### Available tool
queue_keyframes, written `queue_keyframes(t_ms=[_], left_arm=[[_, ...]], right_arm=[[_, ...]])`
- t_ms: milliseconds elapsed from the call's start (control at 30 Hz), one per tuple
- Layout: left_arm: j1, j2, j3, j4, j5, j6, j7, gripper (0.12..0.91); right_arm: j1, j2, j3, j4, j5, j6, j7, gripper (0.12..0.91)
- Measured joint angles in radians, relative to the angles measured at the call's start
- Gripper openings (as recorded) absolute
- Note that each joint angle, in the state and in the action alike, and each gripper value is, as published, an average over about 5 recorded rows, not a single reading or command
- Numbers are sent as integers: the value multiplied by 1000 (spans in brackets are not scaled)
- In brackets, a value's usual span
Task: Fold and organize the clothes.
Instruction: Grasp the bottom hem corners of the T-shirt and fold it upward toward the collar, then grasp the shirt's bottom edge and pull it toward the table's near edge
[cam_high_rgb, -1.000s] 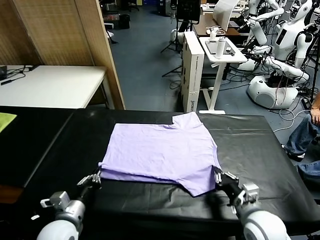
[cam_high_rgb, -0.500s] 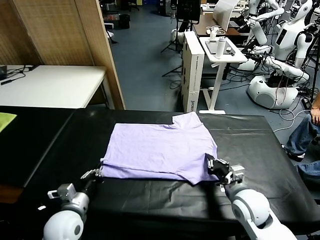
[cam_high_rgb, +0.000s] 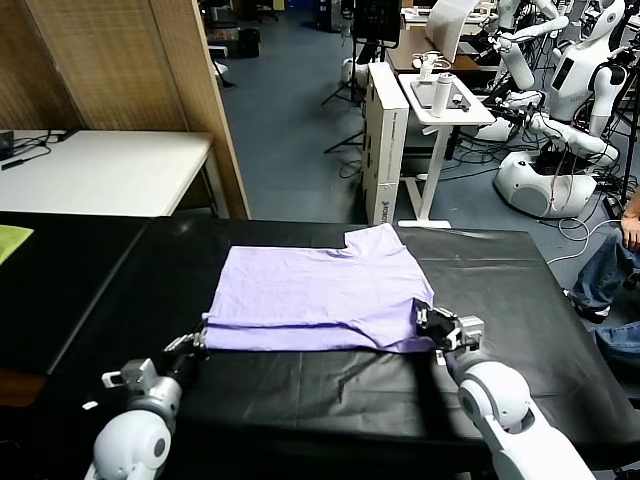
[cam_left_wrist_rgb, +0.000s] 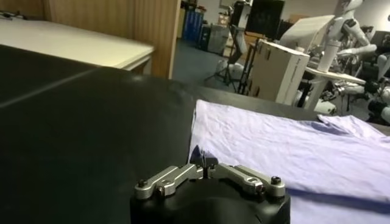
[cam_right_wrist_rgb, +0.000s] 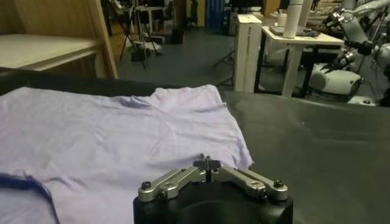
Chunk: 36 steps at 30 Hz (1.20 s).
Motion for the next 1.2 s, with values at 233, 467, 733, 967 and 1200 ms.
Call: queue_keyframes(t_ms=[233,467,733,967,1200], left_arm=[[-14,7,6,3,5,8,0,222],[22,-6,-6,-32,23,11,-1,643],[95,-40,-12,-87,48,15,1,904],[121,-46,-13,-88,54,14,3,907],[117,-47,-14,-70,55,10,4,905]], right_arm=[[-41,-26,31,58,23,-24,-14,480],[-131,-70,94,152,29,-34,-22,867],[-261,-89,169,219,25,-30,-40,907],[-308,-90,173,227,16,-28,-50,883],[-312,-91,153,222,-1,-28,-58,746]])
